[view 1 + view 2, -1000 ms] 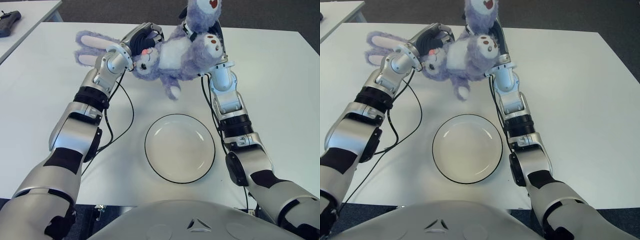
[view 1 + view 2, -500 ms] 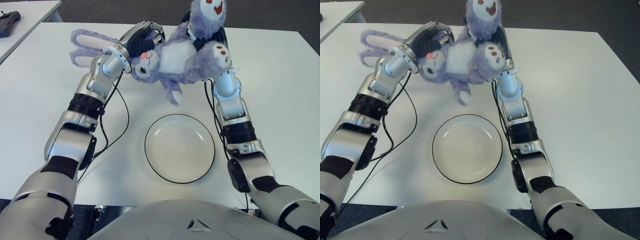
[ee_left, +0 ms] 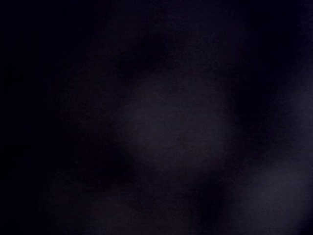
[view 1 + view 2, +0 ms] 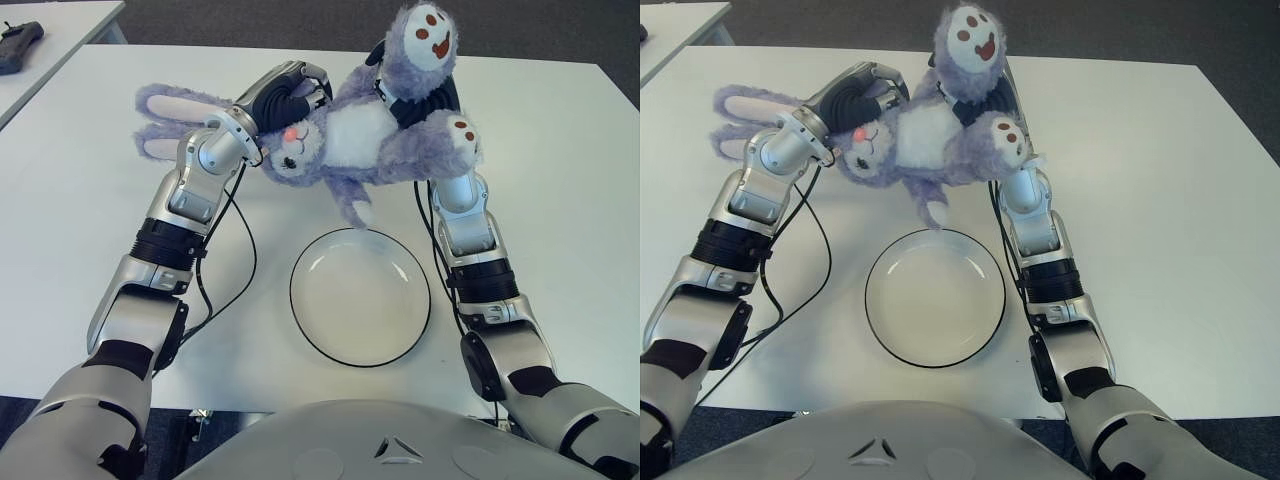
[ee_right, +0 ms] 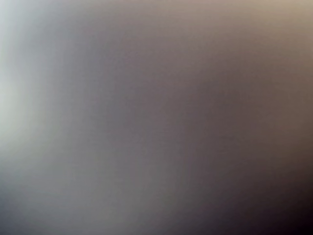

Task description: Put the doll into the plate.

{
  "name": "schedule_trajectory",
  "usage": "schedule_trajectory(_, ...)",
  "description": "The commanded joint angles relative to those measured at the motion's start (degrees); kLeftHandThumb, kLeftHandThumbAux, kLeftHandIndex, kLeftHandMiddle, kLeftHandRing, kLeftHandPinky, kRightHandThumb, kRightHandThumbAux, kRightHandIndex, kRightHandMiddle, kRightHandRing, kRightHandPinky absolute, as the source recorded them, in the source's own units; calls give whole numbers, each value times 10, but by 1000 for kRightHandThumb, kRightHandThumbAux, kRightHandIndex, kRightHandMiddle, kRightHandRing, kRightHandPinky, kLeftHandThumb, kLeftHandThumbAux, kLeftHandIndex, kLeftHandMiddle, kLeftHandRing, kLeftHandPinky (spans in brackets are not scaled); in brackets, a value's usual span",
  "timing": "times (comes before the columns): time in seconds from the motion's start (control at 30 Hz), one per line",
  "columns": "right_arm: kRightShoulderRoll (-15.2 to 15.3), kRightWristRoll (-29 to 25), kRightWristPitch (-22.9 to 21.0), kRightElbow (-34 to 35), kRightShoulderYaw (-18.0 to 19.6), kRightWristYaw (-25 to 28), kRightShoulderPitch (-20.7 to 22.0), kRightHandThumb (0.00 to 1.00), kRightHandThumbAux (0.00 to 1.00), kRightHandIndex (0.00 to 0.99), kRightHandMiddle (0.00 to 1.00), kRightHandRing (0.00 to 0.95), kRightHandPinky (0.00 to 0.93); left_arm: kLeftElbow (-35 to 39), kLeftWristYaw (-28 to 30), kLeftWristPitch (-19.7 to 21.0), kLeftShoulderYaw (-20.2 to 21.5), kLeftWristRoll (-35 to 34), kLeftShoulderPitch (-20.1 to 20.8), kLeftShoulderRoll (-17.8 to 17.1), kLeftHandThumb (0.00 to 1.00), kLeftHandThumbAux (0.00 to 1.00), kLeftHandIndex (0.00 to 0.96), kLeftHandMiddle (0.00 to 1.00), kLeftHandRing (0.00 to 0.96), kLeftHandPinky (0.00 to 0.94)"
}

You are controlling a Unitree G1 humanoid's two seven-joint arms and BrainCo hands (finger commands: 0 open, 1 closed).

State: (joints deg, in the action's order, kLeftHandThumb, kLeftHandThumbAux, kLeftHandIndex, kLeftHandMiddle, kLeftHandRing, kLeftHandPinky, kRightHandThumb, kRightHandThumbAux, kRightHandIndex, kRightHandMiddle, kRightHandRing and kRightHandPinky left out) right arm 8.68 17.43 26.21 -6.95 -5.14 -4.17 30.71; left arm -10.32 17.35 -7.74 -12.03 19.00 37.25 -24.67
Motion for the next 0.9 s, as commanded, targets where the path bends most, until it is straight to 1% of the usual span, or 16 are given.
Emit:
schedule_trajectory(0.03, 1, -15, 14, 5, -1, 9, -14, 704, 720, 439, 850, 860, 849, 43, 21, 17, -4, 1, -23, -2, 736, 694, 444, 853, 856, 861)
schedule_trajectory(0.27, 1, -24, 50, -9, -1, 8, -21, 707, 717, 439, 847, 857, 858, 86, 27, 31, -8, 6, -40, -7, 732, 694, 444, 854, 856, 855)
schedule_trajectory(0.37, -1, -25, 58, -9, -1, 8, -26, 708, 716, 439, 846, 855, 847, 105, 36, 44, -10, 8, -44, -9, 731, 694, 444, 844, 848, 842)
schedule_trajectory(0.43, -3, -22, 62, -4, -1, 5, -35, 709, 716, 439, 846, 854, 845, 126, 49, 62, -11, 6, -49, -12, 730, 694, 445, 840, 845, 839)
schedule_trajectory(0.63, -10, -14, 62, 18, -4, -3, -64, 709, 716, 439, 847, 851, 845, 178, 80, 107, -11, 2, -66, -19, 729, 694, 445, 823, 834, 841)
schedule_trajectory(0.9, -19, -1, 48, 49, -11, -4, -98, 706, 716, 439, 852, 854, 845, 222, 102, 133, -11, -3, -92, -23, 730, 694, 445, 820, 831, 841)
